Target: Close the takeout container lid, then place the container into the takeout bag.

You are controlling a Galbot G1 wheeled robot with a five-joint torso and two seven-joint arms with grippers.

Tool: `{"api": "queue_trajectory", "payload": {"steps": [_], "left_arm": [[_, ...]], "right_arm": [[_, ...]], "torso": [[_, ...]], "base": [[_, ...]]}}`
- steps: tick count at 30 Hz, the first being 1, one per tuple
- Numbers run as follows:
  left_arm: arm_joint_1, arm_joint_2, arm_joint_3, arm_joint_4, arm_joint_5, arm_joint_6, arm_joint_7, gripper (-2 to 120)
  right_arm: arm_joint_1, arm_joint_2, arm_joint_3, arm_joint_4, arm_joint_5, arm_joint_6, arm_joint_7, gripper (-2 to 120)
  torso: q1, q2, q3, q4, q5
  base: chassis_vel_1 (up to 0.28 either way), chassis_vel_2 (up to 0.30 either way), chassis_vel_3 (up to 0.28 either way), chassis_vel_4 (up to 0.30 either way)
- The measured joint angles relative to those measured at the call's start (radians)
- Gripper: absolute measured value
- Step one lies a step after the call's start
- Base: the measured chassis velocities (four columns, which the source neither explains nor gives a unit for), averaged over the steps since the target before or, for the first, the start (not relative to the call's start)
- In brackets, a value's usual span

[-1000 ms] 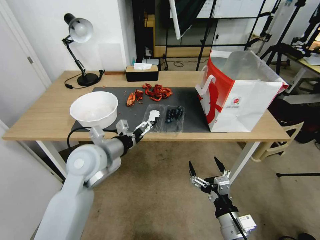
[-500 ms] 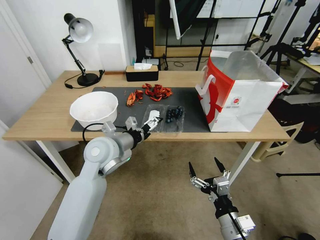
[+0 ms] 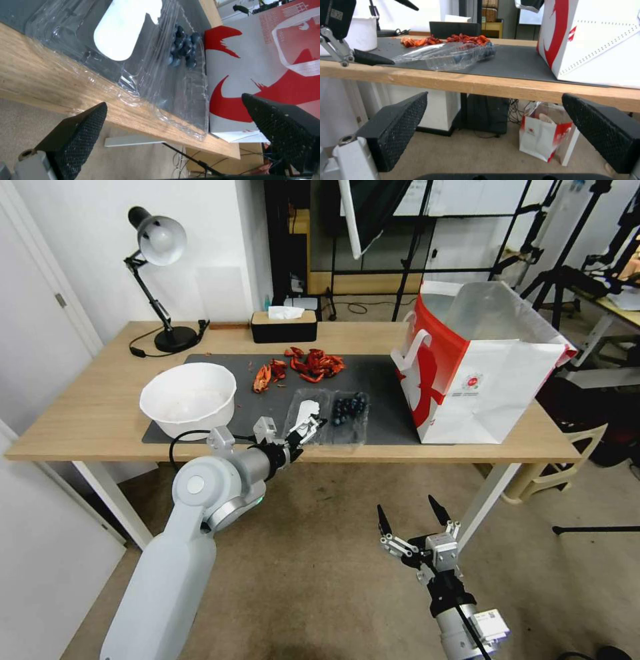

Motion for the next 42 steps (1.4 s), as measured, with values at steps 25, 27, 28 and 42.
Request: {"api": "queue_trajectory", "payload": {"steps": [25,27,28,42], "left_arm": [[0.007,-0.048,0.013,0.049,0.065,-0.06,0.079,100],[0.008,-0.051,0.015,0.051,0.072,-0.07,0.088,100],[0.008,-0.054,0.017,0.052,0.076,-0.077,0.094,100],[0.053,-0.056,0.06,0.085,0.339,-0.212,0.409,100]], "right_arm": [[0.002,0.0,0.011,-0.01,0.022,0.002,-0.002,100],[0.002,0.0,0.011,-0.01,0.022,0.002,-0.002,100],[0.002,0.0,0.011,-0.01,0.022,0.002,-0.002,100],[-0.008,0.0,0.012,-0.009,0.022,0.005,-0.003,100]], "torso": [[0.0,0.0,0.0,0.0,0.0],[0.0,0.0,0.0,0.0,0.0],[0.0,0.0,0.0,0.0,0.0],[0.0,0.0,0.0,0.0,0.0]], "base": [[0.0,0.0,0.0,0.0],[0.0,0.0,0.0,0.0],[0.0,0.0,0.0,0.0],[0.0,0.0,0.0,0.0]]}}
